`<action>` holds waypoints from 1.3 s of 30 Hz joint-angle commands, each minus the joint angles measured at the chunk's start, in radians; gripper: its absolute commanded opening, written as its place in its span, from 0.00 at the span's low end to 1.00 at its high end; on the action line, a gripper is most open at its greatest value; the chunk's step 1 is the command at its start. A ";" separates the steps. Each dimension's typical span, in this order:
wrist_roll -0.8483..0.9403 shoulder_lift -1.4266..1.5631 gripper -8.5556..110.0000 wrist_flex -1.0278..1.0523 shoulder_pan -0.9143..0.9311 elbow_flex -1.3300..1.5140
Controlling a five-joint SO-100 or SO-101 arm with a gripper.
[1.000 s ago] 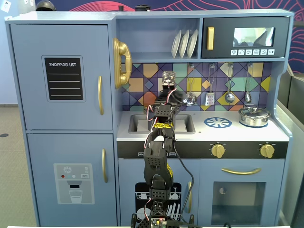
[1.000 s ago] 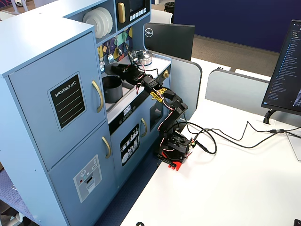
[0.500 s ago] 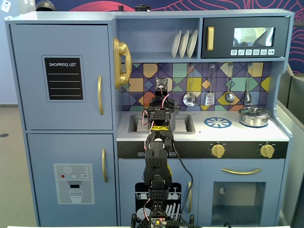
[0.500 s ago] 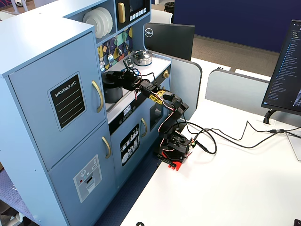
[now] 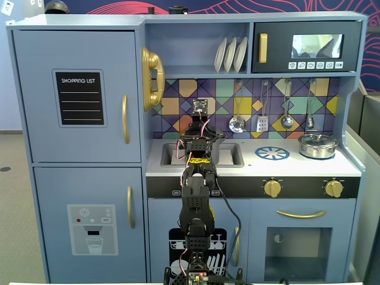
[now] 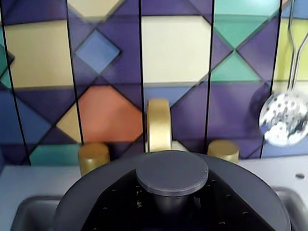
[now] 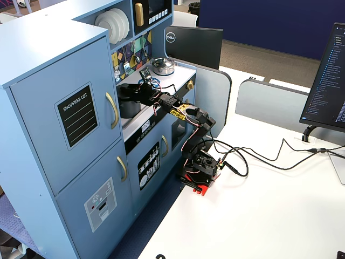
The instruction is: Pick up the lid from the counter and put it on the gray recipient
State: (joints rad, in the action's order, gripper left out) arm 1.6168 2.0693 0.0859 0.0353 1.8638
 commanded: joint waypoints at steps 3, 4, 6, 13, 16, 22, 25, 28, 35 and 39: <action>0.012 0.034 0.07 -0.029 -0.012 0.005; 0.012 0.037 0.07 -0.028 -0.012 0.009; 0.012 0.046 0.07 -0.028 -0.012 0.021; 0.023 0.066 0.07 -0.023 -0.003 0.049; 0.029 0.084 0.07 -0.012 0.000 0.067; 0.021 0.170 0.23 0.064 0.003 0.104; 0.046 0.242 0.24 0.130 -0.002 0.095; 0.043 0.348 0.22 0.353 -0.003 0.020; 0.055 0.635 0.07 0.989 0.049 -0.025; 0.037 0.712 0.07 1.137 0.054 0.176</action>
State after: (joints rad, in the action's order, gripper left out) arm 1.6705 2.7105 1.0876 0.0568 1.9604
